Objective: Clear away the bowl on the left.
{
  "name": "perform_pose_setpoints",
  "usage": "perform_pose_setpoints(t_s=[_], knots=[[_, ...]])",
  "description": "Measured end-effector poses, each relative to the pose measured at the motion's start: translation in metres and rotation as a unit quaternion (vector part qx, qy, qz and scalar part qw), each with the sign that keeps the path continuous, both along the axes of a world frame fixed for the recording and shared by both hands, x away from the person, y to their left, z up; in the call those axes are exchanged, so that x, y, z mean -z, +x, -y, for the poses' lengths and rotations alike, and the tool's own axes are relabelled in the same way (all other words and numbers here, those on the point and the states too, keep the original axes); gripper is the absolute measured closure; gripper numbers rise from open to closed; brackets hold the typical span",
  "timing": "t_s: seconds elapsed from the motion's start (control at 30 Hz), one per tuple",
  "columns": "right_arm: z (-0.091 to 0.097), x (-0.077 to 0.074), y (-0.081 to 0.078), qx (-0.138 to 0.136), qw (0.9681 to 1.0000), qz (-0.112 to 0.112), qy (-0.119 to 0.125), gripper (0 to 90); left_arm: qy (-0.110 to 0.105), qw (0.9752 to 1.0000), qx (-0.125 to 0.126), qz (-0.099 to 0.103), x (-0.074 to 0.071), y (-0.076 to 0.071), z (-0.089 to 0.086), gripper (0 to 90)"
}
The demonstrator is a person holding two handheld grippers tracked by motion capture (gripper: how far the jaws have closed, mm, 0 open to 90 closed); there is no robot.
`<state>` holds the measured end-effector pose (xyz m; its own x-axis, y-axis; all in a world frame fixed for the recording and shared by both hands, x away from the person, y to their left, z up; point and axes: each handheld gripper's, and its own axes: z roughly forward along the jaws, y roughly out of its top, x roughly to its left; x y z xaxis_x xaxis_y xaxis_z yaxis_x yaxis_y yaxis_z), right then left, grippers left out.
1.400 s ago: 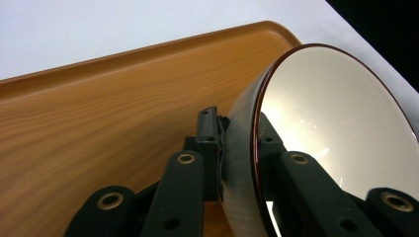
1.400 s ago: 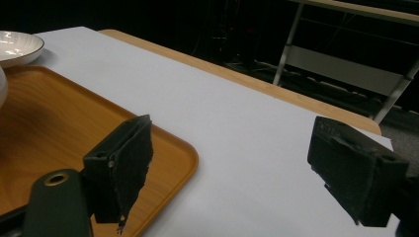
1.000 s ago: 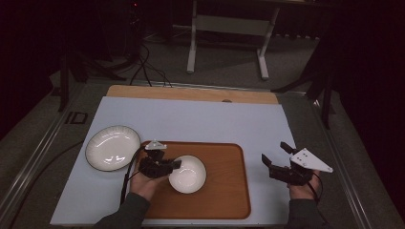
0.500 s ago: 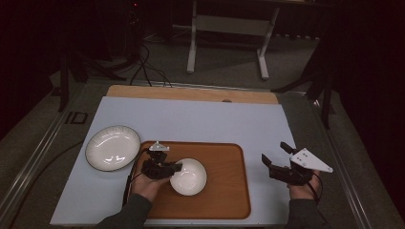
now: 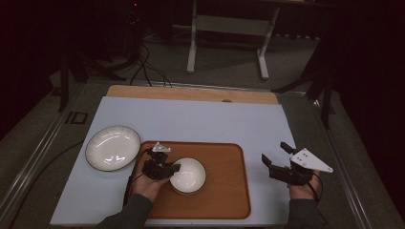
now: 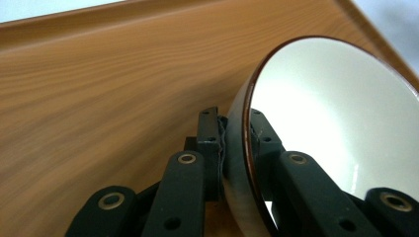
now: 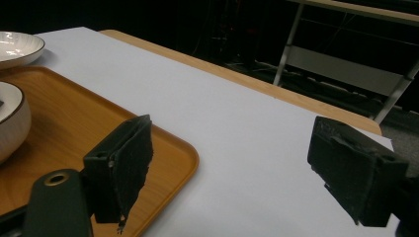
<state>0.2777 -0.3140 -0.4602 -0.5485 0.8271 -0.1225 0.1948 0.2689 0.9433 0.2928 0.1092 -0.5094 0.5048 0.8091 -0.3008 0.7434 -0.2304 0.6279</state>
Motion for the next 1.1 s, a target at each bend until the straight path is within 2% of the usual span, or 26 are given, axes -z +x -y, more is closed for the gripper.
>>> perform_pose_setpoints(t_s=[0.17,0.37,0.47,0.67,0.9,1.1], knots=[[0.000,0.000,0.000,-0.001,1.0000,-0.001,0.000,16.8,-0.001,1.0000,0.001,-0.001,0.000,0.001,-0.001,78.7],[0.000,0.000,0.000,-0.001,1.0000,-0.001,-0.001,16.8,-0.005,1.0000,-0.001,0.005,-0.006,0.001,-0.005,67.9],[0.000,0.000,0.000,-0.001,1.0000,0.000,-0.001,16.8,-0.004,0.9999,0.015,0.003,-0.009,0.002,-0.007,62.3],[0.000,0.000,0.000,-0.001,1.0000,-0.001,-0.001,16.8,-0.004,0.9994,0.030,0.018,-0.018,0.000,-0.007,55.9],[0.000,0.000,0.000,-0.002,1.0000,-0.001,-0.001,16.8,0.006,0.9994,0.020,0.028,-0.026,0.000,-0.013,48.9],[0.000,0.000,0.000,-0.001,1.0000,-0.002,-0.001,16.8,0.013,0.9988,0.023,0.040,-0.033,-0.002,-0.019,47.7]])
